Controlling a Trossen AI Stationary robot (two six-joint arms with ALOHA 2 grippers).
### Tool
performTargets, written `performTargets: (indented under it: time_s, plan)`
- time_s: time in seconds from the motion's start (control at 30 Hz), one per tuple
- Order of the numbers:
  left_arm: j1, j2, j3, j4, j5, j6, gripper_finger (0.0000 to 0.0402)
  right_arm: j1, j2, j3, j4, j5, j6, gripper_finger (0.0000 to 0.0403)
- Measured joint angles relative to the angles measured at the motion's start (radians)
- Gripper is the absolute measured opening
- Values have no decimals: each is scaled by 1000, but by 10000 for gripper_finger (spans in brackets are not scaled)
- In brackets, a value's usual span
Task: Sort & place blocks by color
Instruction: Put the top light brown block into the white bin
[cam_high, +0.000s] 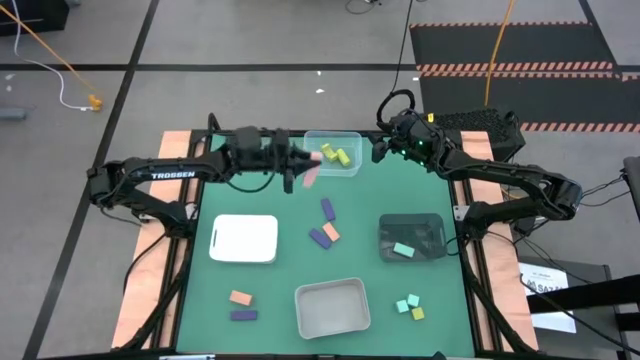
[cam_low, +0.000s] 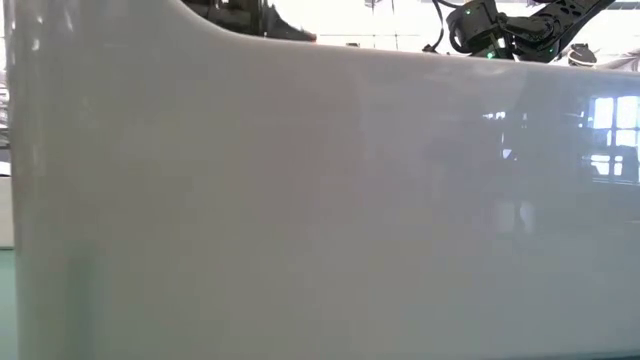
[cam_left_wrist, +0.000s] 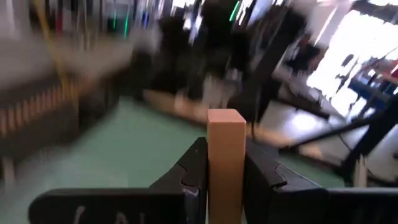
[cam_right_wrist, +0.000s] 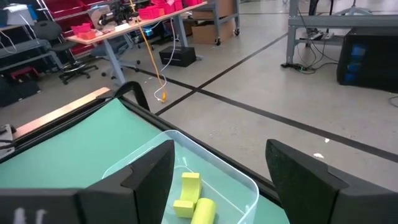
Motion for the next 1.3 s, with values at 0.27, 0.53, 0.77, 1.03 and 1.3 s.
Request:
performTargets:
  time_s: [0.27, 0.53, 0.77, 1.03, 1.3]
  plan:
    - [-75, -7, 0, -416, 135, -251, 57, 0, 0, 0, -52, -4, 115, 242]
    - [-192, -7, 0, -703, 136, -295, 57, 0, 0, 0, -226, -4, 156, 242]
    - [-273, -7, 0, -1000, 82, -332, 57, 0, 0, 0, -279, -5, 122, 242]
    - [-314, -7, 0, -1170, -95, -290, 57, 0, 0, 0, -276, -5, 129, 242]
    - [-316, -6, -90, -1159, -112, -329, 57, 1, 0, 0, -276, -4, 120, 242]
